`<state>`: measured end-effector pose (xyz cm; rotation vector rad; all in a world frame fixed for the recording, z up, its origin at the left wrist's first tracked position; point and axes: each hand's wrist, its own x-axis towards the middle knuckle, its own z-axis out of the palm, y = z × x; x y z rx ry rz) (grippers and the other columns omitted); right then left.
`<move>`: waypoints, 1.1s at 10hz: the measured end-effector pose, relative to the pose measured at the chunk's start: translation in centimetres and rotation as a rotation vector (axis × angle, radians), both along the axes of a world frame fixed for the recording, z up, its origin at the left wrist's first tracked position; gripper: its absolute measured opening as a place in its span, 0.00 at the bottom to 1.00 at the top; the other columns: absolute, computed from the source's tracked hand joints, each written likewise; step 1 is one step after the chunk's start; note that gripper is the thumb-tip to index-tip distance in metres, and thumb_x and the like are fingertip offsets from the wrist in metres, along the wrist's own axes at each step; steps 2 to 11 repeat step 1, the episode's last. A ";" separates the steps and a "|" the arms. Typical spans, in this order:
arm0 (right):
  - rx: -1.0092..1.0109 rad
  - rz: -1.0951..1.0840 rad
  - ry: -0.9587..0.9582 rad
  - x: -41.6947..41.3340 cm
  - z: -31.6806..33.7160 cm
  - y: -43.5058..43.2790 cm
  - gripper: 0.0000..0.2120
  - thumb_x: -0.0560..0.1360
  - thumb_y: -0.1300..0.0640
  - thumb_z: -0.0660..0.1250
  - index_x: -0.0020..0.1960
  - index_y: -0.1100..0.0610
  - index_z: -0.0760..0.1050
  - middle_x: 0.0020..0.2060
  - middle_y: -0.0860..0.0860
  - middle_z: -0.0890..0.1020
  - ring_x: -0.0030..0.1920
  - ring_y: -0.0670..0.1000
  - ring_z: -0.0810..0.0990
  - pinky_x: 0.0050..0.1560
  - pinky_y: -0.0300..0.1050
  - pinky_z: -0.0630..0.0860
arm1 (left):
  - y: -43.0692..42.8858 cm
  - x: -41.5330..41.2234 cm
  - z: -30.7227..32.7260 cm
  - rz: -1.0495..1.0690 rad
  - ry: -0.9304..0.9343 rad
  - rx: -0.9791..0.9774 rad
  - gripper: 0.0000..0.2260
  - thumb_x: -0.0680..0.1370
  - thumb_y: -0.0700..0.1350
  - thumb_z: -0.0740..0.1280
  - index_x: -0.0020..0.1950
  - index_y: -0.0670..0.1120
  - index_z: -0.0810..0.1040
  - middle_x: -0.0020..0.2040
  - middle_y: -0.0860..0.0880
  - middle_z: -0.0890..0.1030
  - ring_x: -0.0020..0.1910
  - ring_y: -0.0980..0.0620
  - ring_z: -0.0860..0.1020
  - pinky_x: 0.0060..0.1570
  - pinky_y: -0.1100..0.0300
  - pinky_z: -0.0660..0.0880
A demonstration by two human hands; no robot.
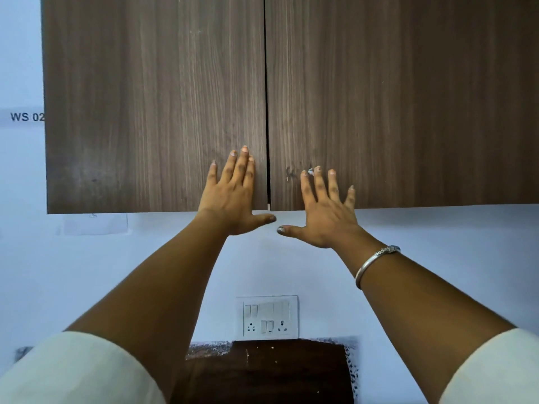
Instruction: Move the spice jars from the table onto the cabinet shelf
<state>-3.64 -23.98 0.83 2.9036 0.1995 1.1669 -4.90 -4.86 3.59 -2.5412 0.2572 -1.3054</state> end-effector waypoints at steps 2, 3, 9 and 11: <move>-0.030 -0.002 -0.038 -1.0 0.4 -0.3 0.58 0.63 0.21 0.54 0.76 0.52 0.30 0.75 0.54 0.32 0.74 0.59 0.30 0.71 0.68 0.39 | 0.0 -1.1 -0.2 0.005 -0.024 -0.029 0.48 0.69 0.74 0.44 0.76 0.42 0.38 0.77 0.43 0.36 0.76 0.45 0.37 0.73 0.43 0.40; -0.030 -0.002 -0.038 -1.0 0.4 -0.3 0.58 0.63 0.21 0.54 0.76 0.52 0.30 0.75 0.54 0.32 0.74 0.59 0.30 0.71 0.68 0.39 | 0.0 -1.1 -0.2 0.005 -0.024 -0.029 0.48 0.69 0.74 0.44 0.76 0.42 0.38 0.77 0.43 0.36 0.76 0.45 0.37 0.73 0.43 0.40; -0.030 -0.002 -0.038 -1.0 0.4 -0.3 0.58 0.63 0.21 0.54 0.76 0.52 0.30 0.75 0.54 0.32 0.74 0.59 0.30 0.71 0.68 0.39 | 0.0 -1.1 -0.2 0.005 -0.024 -0.029 0.48 0.69 0.74 0.44 0.76 0.42 0.38 0.77 0.43 0.36 0.76 0.45 0.37 0.73 0.43 0.40; -0.030 -0.002 -0.038 -1.0 0.4 -0.3 0.58 0.63 0.21 0.54 0.76 0.52 0.30 0.75 0.54 0.32 0.74 0.59 0.30 0.71 0.68 0.39 | 0.0 -1.1 -0.2 0.005 -0.024 -0.029 0.48 0.69 0.74 0.44 0.76 0.42 0.38 0.77 0.43 0.36 0.76 0.45 0.37 0.73 0.43 0.40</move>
